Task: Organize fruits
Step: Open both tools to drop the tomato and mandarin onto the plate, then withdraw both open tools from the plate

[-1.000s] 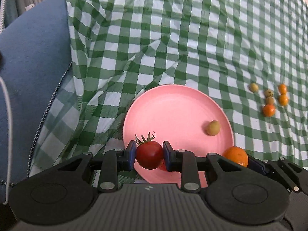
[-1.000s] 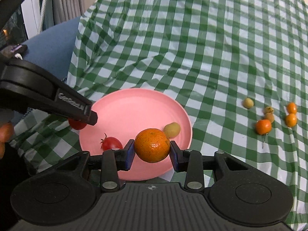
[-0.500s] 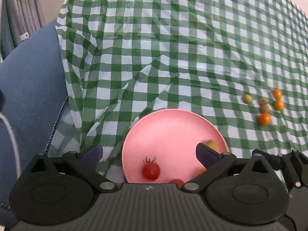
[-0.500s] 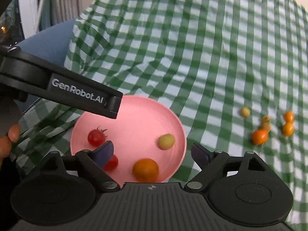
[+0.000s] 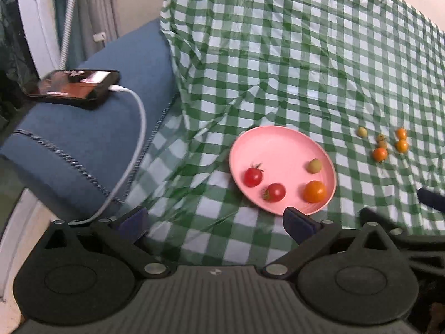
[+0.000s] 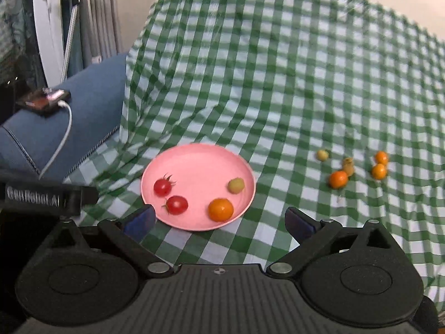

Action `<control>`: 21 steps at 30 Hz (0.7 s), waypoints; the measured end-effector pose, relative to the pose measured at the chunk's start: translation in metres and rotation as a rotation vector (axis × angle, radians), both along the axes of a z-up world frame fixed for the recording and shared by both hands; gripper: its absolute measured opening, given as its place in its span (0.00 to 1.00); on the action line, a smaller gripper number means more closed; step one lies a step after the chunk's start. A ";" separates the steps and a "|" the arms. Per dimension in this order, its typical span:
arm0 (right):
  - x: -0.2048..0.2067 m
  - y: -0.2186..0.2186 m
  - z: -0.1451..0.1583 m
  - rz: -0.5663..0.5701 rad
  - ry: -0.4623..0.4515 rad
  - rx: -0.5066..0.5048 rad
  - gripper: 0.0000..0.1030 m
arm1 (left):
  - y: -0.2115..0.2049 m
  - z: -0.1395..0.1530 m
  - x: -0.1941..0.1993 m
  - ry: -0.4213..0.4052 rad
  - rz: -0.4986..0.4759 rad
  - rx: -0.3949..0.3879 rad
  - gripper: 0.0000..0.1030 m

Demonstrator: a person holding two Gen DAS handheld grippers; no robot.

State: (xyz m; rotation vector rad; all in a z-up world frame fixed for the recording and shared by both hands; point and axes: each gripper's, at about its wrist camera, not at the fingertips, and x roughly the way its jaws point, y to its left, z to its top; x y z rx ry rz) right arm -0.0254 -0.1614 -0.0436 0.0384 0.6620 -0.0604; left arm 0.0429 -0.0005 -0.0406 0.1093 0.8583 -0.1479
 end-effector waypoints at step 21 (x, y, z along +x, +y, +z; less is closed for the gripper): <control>-0.066 0.015 0.047 0.039 -0.196 -0.032 0.97 | 0.007 0.044 -0.069 -0.165 0.007 0.012 1.00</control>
